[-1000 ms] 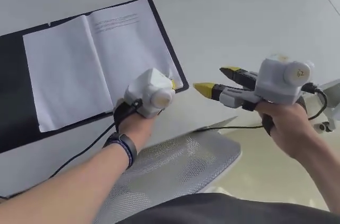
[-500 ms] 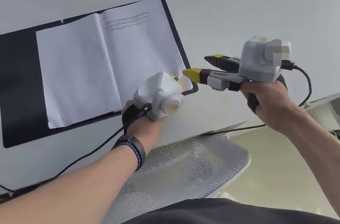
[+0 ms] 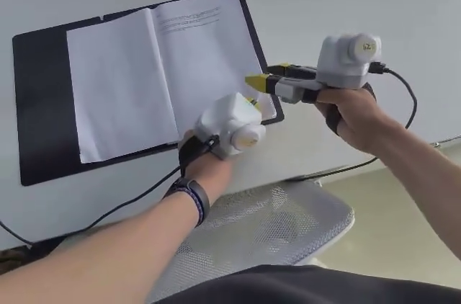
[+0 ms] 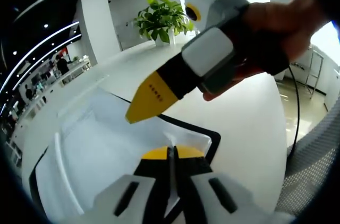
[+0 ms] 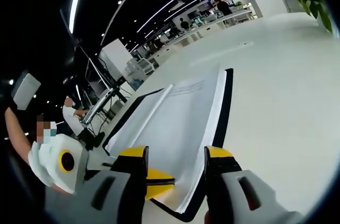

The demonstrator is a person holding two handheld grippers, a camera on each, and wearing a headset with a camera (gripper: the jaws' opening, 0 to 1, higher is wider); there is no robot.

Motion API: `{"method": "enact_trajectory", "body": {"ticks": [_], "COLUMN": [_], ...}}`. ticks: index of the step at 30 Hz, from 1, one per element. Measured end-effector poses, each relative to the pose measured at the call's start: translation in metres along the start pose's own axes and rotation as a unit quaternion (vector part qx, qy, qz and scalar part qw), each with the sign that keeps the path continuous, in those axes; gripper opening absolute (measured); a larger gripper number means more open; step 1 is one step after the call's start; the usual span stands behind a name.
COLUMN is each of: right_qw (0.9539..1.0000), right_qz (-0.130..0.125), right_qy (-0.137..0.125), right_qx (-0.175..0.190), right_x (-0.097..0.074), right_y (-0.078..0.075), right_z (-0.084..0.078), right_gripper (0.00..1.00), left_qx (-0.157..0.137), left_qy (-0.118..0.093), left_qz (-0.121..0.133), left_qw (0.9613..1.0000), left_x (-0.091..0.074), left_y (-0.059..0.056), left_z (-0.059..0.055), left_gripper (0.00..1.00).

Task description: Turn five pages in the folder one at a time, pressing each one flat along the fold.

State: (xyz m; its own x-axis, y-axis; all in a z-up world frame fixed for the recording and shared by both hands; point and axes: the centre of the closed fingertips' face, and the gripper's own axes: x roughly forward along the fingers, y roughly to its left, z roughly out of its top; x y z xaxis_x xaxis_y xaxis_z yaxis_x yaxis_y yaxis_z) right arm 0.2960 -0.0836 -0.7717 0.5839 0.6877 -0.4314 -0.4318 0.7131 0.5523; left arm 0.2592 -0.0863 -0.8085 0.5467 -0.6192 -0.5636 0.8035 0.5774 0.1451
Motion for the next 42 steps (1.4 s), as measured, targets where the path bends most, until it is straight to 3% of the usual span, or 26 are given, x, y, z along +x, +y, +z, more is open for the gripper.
{"method": "enact_trajectory", "body": {"ticks": [11, 18, 21, 22, 25, 31, 34, 38, 42], "right_qw": [0.9998, 0.9991, 0.9987, 0.9987, 0.9979, 0.9974, 0.9973, 0.9974, 0.9976], "right_qz": [0.008, -0.012, -0.021, -0.020, -0.020, -0.021, -0.021, -0.021, -0.020], "right_qy": [0.004, 0.010, 0.016, 0.013, 0.007, 0.001, 0.000, 0.001, 0.001], "right_qx": [0.017, 0.040, 0.043, 0.046, 0.061, 0.069, 0.071, 0.069, 0.067], "right_x": [0.008, 0.009, 0.010, 0.010, 0.009, 0.008, 0.008, 0.007, 0.006], "right_y": [0.004, -0.009, -0.012, -0.011, -0.010, -0.008, -0.006, -0.005, -0.003], "right_z": [-0.009, -0.016, -0.019, -0.019, -0.018, -0.017, -0.016, -0.014, -0.013], "right_gripper": [0.32, 0.08, 0.00, 0.00, 0.00, 0.00, 0.00, 0.00, 0.00], "left_qx": [-0.003, -0.011, -0.034, -0.054, -0.040, -0.059, -0.096, -0.092, -0.106], "left_qy": [-0.001, 0.000, 0.001, 0.000, 0.002, 0.007, 0.004, 0.001, 0.005], "left_qz": [-0.002, -0.006, -0.012, -0.018, -0.023, -0.045, -0.073, -0.083, -0.084], "left_qw": [1.0000, 0.9999, 0.9993, 0.9984, 0.9989, 0.9972, 0.9927, 0.9923, 0.9908], "left_x": [0.000, -0.001, 0.000, -0.001, -0.001, -0.001, -0.003, -0.003, -0.006], "left_y": [0.000, 0.001, 0.002, 0.002, 0.001, 0.001, -0.006, -0.011, -0.011], "left_z": [0.000, 0.001, 0.001, 0.001, 0.001, 0.002, 0.005, 0.006, 0.007], "left_gripper": [0.00, 0.00, 0.00, 0.01, 0.01, 0.03, 0.11, 0.20, 0.31]}}
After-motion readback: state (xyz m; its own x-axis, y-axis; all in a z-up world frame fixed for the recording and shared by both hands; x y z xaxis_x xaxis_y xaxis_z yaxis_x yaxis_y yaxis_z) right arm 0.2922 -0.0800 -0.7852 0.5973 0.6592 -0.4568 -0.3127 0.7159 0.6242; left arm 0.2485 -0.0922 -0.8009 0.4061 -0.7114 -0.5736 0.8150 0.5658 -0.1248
